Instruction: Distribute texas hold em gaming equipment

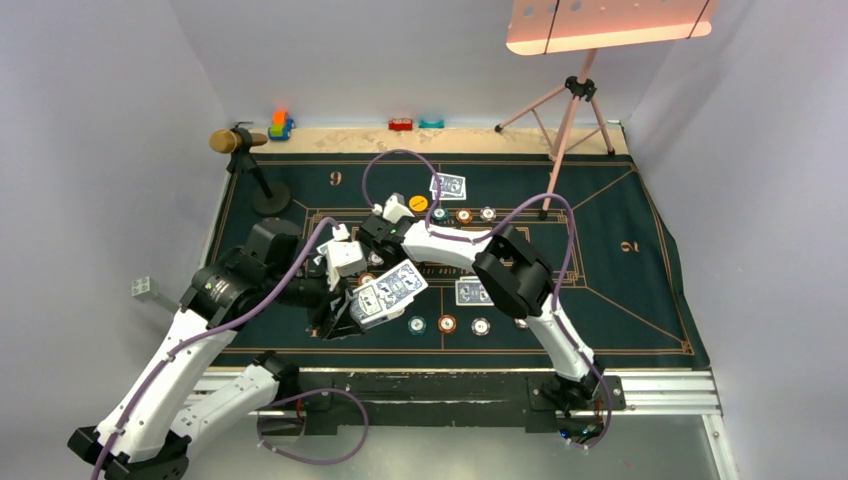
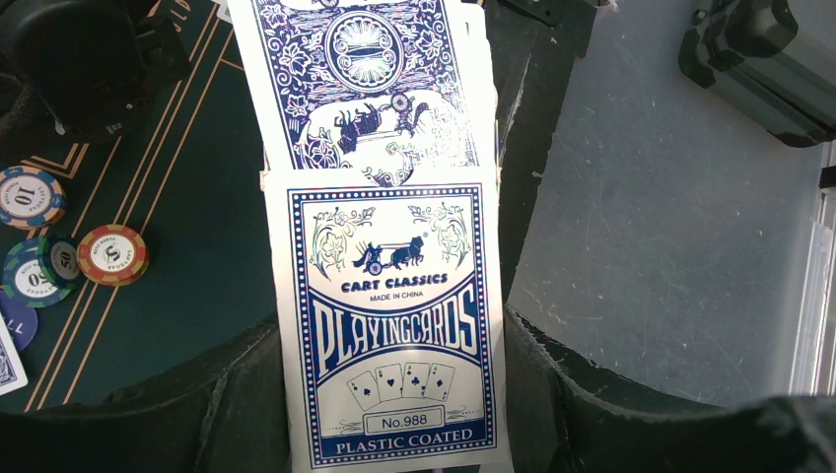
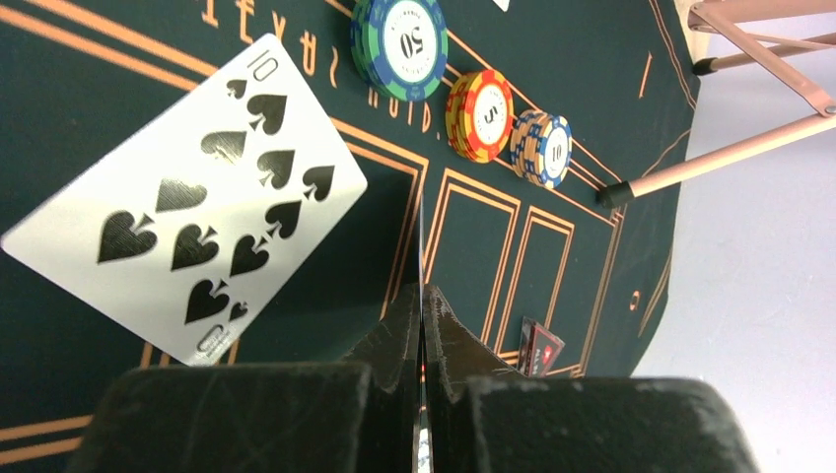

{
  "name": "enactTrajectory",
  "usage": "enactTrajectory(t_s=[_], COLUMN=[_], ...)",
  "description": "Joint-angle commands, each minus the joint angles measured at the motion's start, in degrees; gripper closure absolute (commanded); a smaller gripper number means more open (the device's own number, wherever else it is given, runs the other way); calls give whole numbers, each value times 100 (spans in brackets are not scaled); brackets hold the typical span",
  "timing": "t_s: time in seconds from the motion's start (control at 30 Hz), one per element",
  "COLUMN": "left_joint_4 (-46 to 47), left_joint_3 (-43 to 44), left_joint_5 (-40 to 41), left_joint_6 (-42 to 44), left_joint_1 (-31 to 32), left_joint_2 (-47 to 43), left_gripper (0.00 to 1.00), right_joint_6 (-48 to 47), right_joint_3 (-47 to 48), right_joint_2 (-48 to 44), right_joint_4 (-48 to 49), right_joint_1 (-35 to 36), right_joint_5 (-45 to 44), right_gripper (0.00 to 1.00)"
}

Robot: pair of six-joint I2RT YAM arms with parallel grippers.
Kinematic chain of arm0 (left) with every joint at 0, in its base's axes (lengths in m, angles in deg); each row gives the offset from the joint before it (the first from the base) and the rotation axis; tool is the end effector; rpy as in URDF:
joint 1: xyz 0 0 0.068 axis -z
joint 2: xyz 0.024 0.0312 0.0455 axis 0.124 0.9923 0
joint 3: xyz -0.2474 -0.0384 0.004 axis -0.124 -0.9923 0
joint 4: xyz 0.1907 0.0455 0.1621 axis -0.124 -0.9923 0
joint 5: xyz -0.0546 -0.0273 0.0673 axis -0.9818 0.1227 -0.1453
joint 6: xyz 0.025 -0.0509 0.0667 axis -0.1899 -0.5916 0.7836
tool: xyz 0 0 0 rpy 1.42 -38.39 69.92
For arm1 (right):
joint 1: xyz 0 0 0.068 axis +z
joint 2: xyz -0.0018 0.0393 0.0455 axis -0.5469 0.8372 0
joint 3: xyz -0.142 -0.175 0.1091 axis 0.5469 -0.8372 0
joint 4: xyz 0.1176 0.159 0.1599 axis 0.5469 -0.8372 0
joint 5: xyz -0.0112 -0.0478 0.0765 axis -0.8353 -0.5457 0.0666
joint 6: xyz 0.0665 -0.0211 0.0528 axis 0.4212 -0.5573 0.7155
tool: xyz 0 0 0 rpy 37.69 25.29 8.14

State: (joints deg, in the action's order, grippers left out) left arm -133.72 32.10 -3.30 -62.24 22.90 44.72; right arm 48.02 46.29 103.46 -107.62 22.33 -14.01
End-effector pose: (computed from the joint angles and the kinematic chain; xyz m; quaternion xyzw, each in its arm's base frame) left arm 0.1088 -0.1215 0.3053 0.4336 0.7698 -0.3739 0.2820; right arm 0.3000 0.3199 0.1151 -0.2497 0.8342 -0.3428 0.3524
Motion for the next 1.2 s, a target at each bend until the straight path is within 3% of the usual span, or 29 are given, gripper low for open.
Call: enactTrajectory(t_s=[0.0,0.17,0.43,0.77,0.93,1.17], left_joint_4=[142,132,141,131,122,136], left_joint_3=[166,140,122,103,69,33], left_joint_5=[-196,-170,-165,-144,-135,-118], left_joint_6=[-154,-138,-146,-128,-113,-111], left_joint_1=[-36,-45,-44,-50,-50,-65], left_joint_2=[-54,-61,-57,-71,-93,-122], left_gripper=[80,80,80,79,79,79], right_joint_6=[30,91,333,382,405,904], right_joint_3=[-55,-248,-422,-882,-1138,-1995], right_joint_2=[-267,-266,-376,-1145,-1634,-2274], right_joint_4=[557,937,1171,1562,1796,2707], right_joint_1=[-9,6,15,6,-154,-1284], right_joint_5=[-165,387,1465,2879,3385,4424], right_gripper=[100,98,73,45,43,47])
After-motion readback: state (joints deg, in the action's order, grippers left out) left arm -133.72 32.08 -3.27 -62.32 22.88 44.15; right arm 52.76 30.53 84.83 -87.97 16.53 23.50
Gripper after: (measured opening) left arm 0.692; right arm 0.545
